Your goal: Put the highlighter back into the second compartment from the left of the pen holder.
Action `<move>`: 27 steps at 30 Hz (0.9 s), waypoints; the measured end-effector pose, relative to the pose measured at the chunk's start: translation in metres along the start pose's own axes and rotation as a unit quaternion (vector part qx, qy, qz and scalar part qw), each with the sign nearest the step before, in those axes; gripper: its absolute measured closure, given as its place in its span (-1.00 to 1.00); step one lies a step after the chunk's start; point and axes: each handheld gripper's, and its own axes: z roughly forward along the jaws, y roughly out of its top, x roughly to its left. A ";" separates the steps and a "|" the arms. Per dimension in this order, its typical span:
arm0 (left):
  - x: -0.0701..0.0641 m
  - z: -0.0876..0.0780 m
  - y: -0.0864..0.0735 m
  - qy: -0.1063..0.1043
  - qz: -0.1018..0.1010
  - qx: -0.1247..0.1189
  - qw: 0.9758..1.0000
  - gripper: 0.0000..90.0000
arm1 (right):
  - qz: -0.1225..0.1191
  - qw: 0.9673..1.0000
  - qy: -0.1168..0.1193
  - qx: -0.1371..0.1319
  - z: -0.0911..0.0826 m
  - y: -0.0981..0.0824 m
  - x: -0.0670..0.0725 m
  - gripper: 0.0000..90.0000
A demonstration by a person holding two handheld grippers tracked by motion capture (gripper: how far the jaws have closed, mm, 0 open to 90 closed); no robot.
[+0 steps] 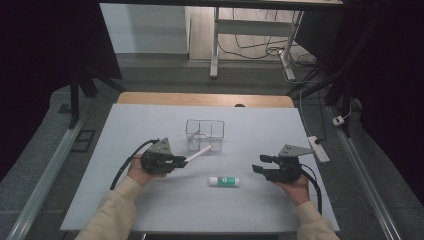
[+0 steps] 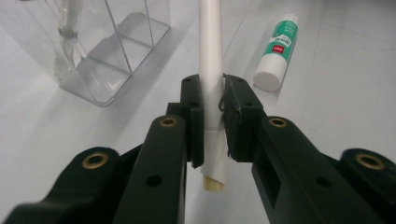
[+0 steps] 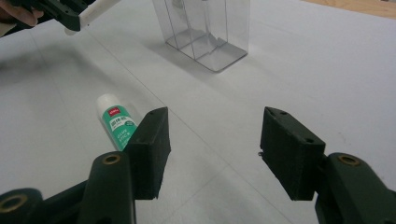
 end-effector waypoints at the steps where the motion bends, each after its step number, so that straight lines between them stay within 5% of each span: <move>1: 0.000 0.000 0.000 0.000 0.001 0.000 1.000 0.75 | 0.000 1.000 0.001 0.000 0.001 0.000 0.001 -0.07; 27: -0.011 0.024 0.019 -0.010 0.017 -0.004 1.000 0.75 | -0.010 1.000 0.021 -0.002 0.020 0.010 0.015 -0.07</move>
